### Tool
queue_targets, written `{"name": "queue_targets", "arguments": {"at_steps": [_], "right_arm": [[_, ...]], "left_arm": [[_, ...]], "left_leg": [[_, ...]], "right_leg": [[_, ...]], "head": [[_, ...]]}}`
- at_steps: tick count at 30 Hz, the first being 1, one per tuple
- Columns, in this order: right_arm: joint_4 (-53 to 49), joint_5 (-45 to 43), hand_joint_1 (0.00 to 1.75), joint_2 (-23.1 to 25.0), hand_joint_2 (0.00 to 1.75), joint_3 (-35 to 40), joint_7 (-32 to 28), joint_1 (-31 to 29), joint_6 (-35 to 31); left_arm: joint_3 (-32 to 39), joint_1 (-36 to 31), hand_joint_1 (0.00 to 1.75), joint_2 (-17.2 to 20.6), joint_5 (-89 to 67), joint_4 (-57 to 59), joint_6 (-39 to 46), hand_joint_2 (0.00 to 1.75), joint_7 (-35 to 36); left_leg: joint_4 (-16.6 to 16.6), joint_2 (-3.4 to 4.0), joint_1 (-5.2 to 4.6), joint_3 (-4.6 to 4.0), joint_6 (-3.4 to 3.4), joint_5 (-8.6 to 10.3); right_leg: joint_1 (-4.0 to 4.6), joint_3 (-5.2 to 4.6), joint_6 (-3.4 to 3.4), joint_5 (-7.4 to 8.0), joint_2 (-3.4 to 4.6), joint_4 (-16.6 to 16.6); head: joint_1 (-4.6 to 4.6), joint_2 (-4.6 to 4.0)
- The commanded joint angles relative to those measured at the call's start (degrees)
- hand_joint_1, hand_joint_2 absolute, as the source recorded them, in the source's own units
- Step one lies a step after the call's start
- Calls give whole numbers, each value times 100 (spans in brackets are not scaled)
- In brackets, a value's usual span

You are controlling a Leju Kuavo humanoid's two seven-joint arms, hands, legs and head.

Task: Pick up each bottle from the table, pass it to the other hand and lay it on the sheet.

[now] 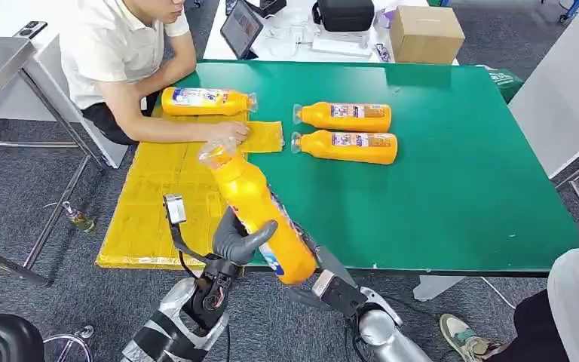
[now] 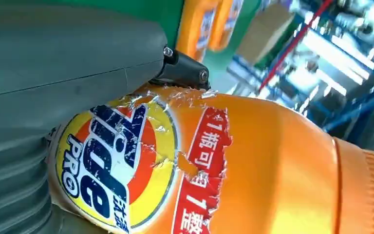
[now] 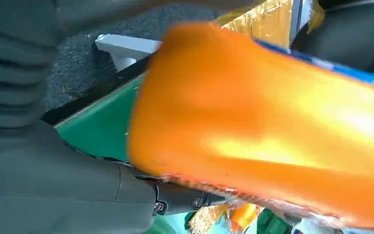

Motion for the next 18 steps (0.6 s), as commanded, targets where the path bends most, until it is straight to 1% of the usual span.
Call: {"name": "queue_targets", "arguments": {"at_steps": [1, 3, 4, 5, 6, 7, 8, 9, 10, 12, 13, 14, 15, 16, 18], "right_arm": [[-348, 434, 0, 182, 0, -488, -24, 501, -986], [-530, 510, 0, 202, 0, -552, -67, 620, -1185], [-564, 511, 0, 200, 0, -551, -66, 627, -1185], [-564, 511, 0, 200, 0, -551, -66, 627, -1185], [-576, 505, 0, 219, 0, -574, -63, 627, -1205], [-594, 502, 0, 252, 0, -619, -73, 639, -1256], [-617, 511, 0, 303, 0, -677, -118, 630, -1363], [-645, 488, 0, 385, 0, -773, -160, 615, -1468], [-668, 438, 0, 468, 0, -859, -179, 557, -1481], [-668, 405, 0, 574, 0, -966, -179, 432, -1476], [-664, 376, 0, 616, 0, -1013, -173, 394, -1473], [-652, 373, 0, 648, 0, -1046, -169, 364, -1464], [-640, 378, 0, 668, 175, -1072, -166, 349, -1453], [-630, 364, 0, 693, 175, -1109, -190, 341, -1421], [-635, 352, 0, 706, 175, -1138, -214, 349, -1376]], "left_arm": [[516, -845, 175, 373, -2025, 1263, 1860, 175, -727], [829, -889, 175, 458, -2361, 1410, 2093, 175, -758], [897, -902, 175, 467, -2396, 1428, 2057, 175, -752], [897, -902, 175, 467, -2396, 1428, 2057, 175, -752], [813, -939, 175, 502, -2674, 1476, 2287, 175, -779], [718, -1002, 175, 542, -3112, 1561, 2643, 175, -798], [538, -1176, 175, 643, -3788, 1803, 3120, 175, -710], [321, -1441, 175, 732, -4599, 2266, 3469, 175, -448], [209, -1719, 175, 771, -5345, 2712, 3674, 175, -193], [318, -2071, 175, 735, -5973, 3180, 3418, 175, 76], [173, -2241, 175, 762, -6454, 3390, 3522, 175, 272], [115, -2376, 175, 776, -6802, 3550, 3472, 175, 490], [78, -2467, 175, 793, -7188, 3646, 3436, 175, 673], [-211, -2678, 175, 864, -7989, 3905, 3304, 175, 1176], [-301, -2803, 175, 888, -8398, 4036, 3137, 175, 1436]], "left_leg": [[-6, -2, 0, 16, 2, -2], [-8, 12, 2, 25, 2, -6], [-7, 18, 5, 34, 2, -11], [-6, 9, 1, 22, 3, -6], [-5, 14, 6, 35, 3, -13], [-6, 12, 2, 24, 3, -8], [-5, 17, 5, 42, 6, -17], [-3, 6, 4, 24, 4, -8], [-1, 6, 6, 32, 5, -11], [-1, 3, 2, 8, 2, 0], [2, 10, 7, 21, 3, -4], [3, 8, 6, 15, 2, -2], [3, 8, 7, 21, 3, -4], [1, 6, 7, 9, 3, 4], [1, 12, 5, 10, 2, 6]], "right_leg": [[3, 17, -13, -5, -8, -3], [6, 22, -16, -4, 5, -6], [10, 29, -21, -7, 10, -6], [5, 18, -15, -5, 3, -3], [11, 32, -22, -10, 5, -5], [6, 20, -15, -7, 5, -3], [11, 38, -24, -13, 6, -4], [9, 23, -16, -8, -2, -2], [12, 32, -22, -11, -4, -1], [5, 7, -13, -3, -3, 3], [12, 19, -23, -4, 1, 5], [10, 12, -21, -3, 0, 6], [12, 20, -25, -4, -2, 6], [10, 9, -17, 0, -1, 3], [9, 7, -20, 4, 4, 3]], "head": [[-4, 0], [-2, 0], [-7, 0], [-4, 0], [0, 0], [-4, 0], [-4, 0], [-4, 0], [0, 0], [-2, 0], [-2, 0], [-2, 0], [-2, 0], [0, 0], [-2, 0]]}}
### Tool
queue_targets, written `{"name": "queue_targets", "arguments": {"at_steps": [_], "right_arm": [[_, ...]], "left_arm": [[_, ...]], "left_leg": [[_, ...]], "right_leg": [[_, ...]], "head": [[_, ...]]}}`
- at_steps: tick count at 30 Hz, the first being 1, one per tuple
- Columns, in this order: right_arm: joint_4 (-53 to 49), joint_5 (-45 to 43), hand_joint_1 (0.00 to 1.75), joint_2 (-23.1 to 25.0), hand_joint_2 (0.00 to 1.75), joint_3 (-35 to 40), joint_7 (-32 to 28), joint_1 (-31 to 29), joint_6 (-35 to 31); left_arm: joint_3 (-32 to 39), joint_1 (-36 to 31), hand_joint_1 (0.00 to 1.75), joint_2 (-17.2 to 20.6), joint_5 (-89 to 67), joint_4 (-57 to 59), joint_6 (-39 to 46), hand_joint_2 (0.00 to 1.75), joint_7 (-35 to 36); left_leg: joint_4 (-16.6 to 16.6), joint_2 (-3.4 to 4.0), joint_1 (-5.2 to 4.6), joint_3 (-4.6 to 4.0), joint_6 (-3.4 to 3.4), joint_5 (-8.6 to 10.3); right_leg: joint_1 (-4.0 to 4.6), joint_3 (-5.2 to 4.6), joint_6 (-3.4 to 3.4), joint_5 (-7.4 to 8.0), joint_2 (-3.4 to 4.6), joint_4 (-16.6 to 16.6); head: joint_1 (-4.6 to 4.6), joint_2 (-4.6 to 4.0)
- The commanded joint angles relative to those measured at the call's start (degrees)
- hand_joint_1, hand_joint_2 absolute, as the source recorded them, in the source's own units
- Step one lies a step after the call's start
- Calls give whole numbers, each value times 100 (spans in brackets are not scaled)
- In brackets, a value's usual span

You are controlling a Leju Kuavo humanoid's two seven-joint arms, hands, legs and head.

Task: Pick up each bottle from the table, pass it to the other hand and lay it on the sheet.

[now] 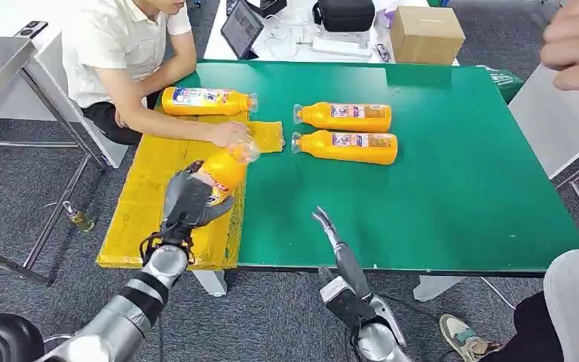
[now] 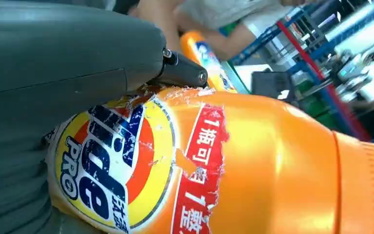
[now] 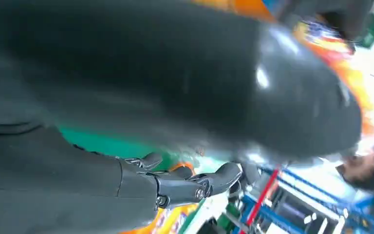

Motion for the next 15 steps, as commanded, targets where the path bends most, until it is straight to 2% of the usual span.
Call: {"name": "queue_targets", "arguments": {"at_steps": [1, 4, 15], "right_arm": [[34, -46, 0, 267, 175, -456, -50, -197, 112], [-88, -66, 0, 299, 175, -522, -79, -100, 165], [-93, -66, 0, 304, 175, -520, -79, -96, 165]], "left_arm": [[-947, -1412, 175, 346, -2340, 2084, -449, 175, 1413], [-868, -1498, 175, 281, -2530, 2295, -975, 175, 1621], [-867, -1486, 175, 276, -2529, 2303, -984, 175, 1621]], "left_leg": [[1, 13, 5, 21, 2, -5], [2, 14, 5, 24, 3, -8], [4, 12, 5, 24, 4, -9]], "right_leg": [[10, 18, -30, 4, 4, -1], [11, 21, -31, 1, 5, 0], [11, 22, -32, -2, 1, 2]], "head": [[4, 0], [2, 0], [2, 0]]}}
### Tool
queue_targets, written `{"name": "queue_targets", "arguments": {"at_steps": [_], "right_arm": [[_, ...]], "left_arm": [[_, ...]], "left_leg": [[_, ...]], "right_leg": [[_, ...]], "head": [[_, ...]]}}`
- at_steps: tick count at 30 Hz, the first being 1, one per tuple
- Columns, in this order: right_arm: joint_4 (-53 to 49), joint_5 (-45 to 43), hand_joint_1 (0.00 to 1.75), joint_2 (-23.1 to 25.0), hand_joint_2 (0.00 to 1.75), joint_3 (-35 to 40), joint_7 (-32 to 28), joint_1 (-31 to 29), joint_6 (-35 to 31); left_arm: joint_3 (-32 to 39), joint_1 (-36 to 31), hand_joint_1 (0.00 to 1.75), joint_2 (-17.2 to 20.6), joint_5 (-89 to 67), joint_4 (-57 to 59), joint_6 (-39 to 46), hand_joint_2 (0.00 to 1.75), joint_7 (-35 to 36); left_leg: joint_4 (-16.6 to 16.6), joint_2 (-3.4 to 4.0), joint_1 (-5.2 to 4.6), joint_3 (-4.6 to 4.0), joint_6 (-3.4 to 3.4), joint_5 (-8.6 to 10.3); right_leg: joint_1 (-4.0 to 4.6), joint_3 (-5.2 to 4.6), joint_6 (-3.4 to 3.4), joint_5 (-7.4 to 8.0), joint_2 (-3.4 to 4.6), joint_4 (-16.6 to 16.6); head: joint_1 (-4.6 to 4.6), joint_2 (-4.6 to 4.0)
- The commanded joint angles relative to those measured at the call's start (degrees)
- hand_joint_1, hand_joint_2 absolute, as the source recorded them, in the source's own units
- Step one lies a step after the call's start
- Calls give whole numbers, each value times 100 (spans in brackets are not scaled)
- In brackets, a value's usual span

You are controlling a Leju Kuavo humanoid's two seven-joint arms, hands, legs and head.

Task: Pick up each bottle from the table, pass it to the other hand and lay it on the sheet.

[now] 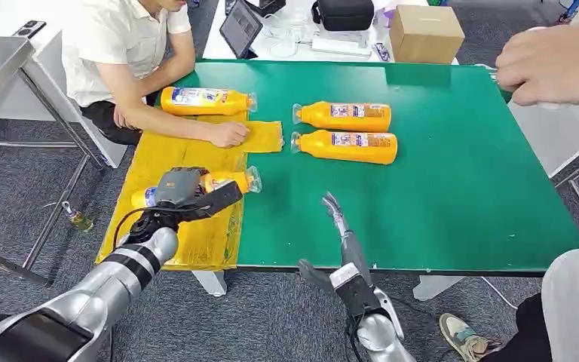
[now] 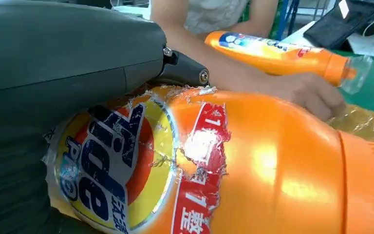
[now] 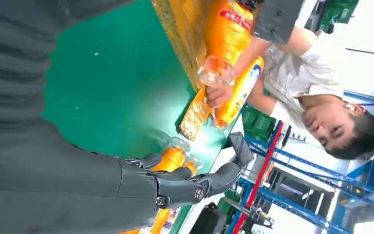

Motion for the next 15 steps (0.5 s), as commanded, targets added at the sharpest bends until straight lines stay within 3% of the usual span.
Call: {"name": "queue_targets", "arguments": {"at_steps": [1, 6, 7, 8, 9, 10, 11, 15], "right_arm": [[32, -45, 0, 37, 175, -169, -12, -57, 65], [63, -40, 0, 39, 175, -239, -16, -31, 110], [97, -41, 0, 53, 175, -255, -16, -38, 114], [117, -42, 0, 56, 175, -270, -17, -37, 114], [130, -42, 0, 56, 175, -286, -17, -35, 117], [132, -41, 0, 60, 175, -299, -17, -30, 120], [134, -40, 0, 55, 175, -306, -20, -23, 124], [168, -34, 0, 74, 175, -387, -35, -3, 136]], "left_arm": [[-219, -422, 175, 24, -12, 631, -164, 175, 28], [-45, -526, 175, -26, -169, 949, -531, 175, 294], [16, -534, 138, -45, -153, 1017, -581, 175, 315], [51, -523, 145, -61, -146, 1068, -673, 175, 299], [121, -501, 96, -84, -100, 1075, -714, 175, 247], [175, -476, 10, -98, -74, 1068, -720, 175, 204], [203, -451, 0, -125, -57, 1066, -723, 175, 184], [427, -380, 0, -233, 76, 954, -1122, 175, -170]], "left_leg": [[3, 12, 5, 21, 6, -10], [1, 5, 3, 12, 5, -5], [2, 11, 5, 24, 7, -11], [0, 11, 3, 15, 5, -6], [0, 11, 4, 21, 6, -9], [0, 13, 4, 26, 7, -12], [0, 13, 4, 34, 8, -15], [-1, 7, 6, 40, 10, -18]], "right_leg": [[10, 20, -18, -5, 4, -1], [7, 13, -13, -3, -2, -2], [10, 24, -18, -7, 2, -3], [7, 14, -13, -3, 4, -3], [9, 20, -15, -5, 4, -4], [9, 25, -17, -7, 5, -4], [10, 33, -21, -11, 2, -5], [12, 44, -23, -14, -5, -8]], "head": [[0, 0], [-2, 0], [0, 0], [-2, 0], [-2, 0], [-2, 0], [-2, 0], [-2, 0]]}}
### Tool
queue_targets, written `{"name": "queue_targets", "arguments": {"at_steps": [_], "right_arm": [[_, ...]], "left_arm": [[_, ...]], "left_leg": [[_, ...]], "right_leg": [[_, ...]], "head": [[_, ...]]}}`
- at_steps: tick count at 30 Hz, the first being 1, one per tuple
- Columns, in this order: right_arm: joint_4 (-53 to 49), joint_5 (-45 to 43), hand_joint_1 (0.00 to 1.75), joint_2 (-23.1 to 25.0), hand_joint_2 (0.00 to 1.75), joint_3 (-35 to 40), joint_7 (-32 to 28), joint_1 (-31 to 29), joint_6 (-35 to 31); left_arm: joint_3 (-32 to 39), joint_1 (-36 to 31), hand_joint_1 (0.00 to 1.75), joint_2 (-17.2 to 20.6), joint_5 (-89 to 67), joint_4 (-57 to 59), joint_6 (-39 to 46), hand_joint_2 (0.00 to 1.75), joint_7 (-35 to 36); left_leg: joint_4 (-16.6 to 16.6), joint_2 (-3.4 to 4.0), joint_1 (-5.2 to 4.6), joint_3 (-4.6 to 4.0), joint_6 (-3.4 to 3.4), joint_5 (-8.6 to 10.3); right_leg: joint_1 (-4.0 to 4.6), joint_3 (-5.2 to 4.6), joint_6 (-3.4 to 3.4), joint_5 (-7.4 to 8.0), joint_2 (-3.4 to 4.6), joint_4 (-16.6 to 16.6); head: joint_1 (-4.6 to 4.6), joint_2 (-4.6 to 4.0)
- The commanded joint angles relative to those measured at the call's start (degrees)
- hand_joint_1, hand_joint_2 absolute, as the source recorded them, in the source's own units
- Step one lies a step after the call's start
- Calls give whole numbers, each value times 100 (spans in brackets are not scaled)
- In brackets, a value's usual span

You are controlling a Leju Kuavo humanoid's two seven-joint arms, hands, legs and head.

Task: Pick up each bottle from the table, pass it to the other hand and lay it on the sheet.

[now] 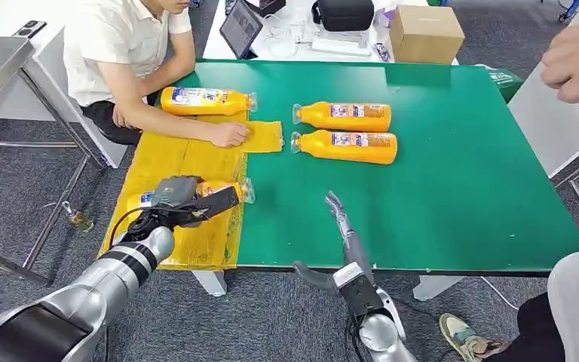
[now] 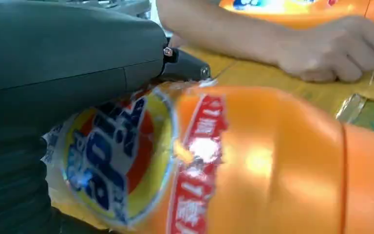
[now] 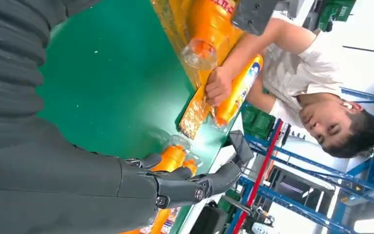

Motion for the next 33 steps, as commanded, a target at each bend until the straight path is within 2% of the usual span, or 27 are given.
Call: {"name": "queue_targets", "arguments": {"at_steps": [1, 2, 5, 11, 13, 16, 20, 22, 23, 26, 27, 29, 31, 33], "right_arm": [[257, -6, 0, 38, 175, -293, -42, -48, 52], [292, 4, 0, 38, 175, -297, -59, -61, 56], [330, 15, 0, 42, 175, -298, -86, -89, 63], [322, 18, 0, 51, 175, -296, -100, -98, 70], [347, 4, 0, 46, 175, -331, -105, -70, 56], [401, -23, 0, 34, 175, -392, -131, -42, 14], [400, -24, 0, 26, 175, -397, -134, -40, 12], [400, -24, 0, 26, 175, -397, -134, -40, 12], [390, -24, 0, 24, 175, -396, -129, -42, 20], [321, 22, 0, -13, 175, -411, -134, 19, -40], [287, 21, 0, -23, 175, -415, -133, 69, -89], [258, 29, 0, -66, 175, -343, -134, 111, -124], [249, -5, 0, -108, 175, -243, -134, 121, -207], [281, -49, 0, -105, 175, -244, -134, 114, -276]], "left_arm": [[403, -188, 0, -261, 146, 394, -639, 175, -587], [338, -204, 0, -289, 55, 363, -713, 175, -597], [300, -235, 0, -361, 1, 294, -880, 175, -590], [259, -245, 0, -380, -106, 259, -915, 175, -587], [565, -114, 0, -470, 187, 83, -778, 175, -780], [613, 27, 0, -529, 267, -124, -572, 175, -1041], [608, 37, 0, -550, 269, -137, -573, 175, -1042], [608, 37, 0, -550, 269, -137, -573, 175, -1042], [630, 98, 0, -544, 332, -250, -576, 175, -1154], [902, 595, 0, -687, 903, -1114, -54, 175, -1904], [985, 911, 0, -748, 1216, -1718, 297, 175, -2229], [894, 1370, 0, -756, 1501, -2704, 950, 175, -2594], [545, 1624, 0, -597, 1391, -3429, 1367, 175, -2659], [382, 1763, 0, -530, 1447, -3827, 1422, 175, -2647]], "left_leg": [[-1, 12, 8, 49, 12, -22], [0, 0, 3, 18, 7, -8], [1, 1, 5, 37, 11, -16], [0, 4, 3, 11, 4, -5], [1, 6, 6, 31, 7, -14], [-3, 1, 3, 20, 6, -7], [-3, 4, 1, 14, 5, -6], [-3, 13, 5, 42, 10, -18], [-3, 6, 0, 12, 5, -5], [-5, 9, 3, 29, 7, -11], [-6, 1, -2, 11, 5, -3], [-8, 1, 0, 30, 9, -12], [-6, 3, 0, 30, 11, -16], [-2, 19, 1, 36, 11, -24]], "right_leg": [[16, 54, -27, -17, -2, -10], [7, 22, -14, -7, -7, -5], [12, 42, -23, -14, -11, -6], [6, 13, -12, -3, -1, -3], [12, 33, -23, -11, -4, -4], [6, 22, -13, -6, -6, -7], [4, 16, -9, -3, -1, -7], [11, 45, -22, -12, 1, -11], [3, 14, -10, -2, 0, -5], [8, 30, -18, -7, 0, -9], [1, 13, -9, -3, -4, -7], [4, 34, -15, -10, -8, -13], [5, 35, -15, -13, -6, -13], [6, 36, -17, -15, 9, -9]], "head": [[0, 0], [0, 0], [0, 0], [0, 0], [0, 0], [0, 0], [2, 0], [0, 0], [2, 0], [2, 0], [0, 0], [-2, 0], [0, 0], [0, 0]]}}
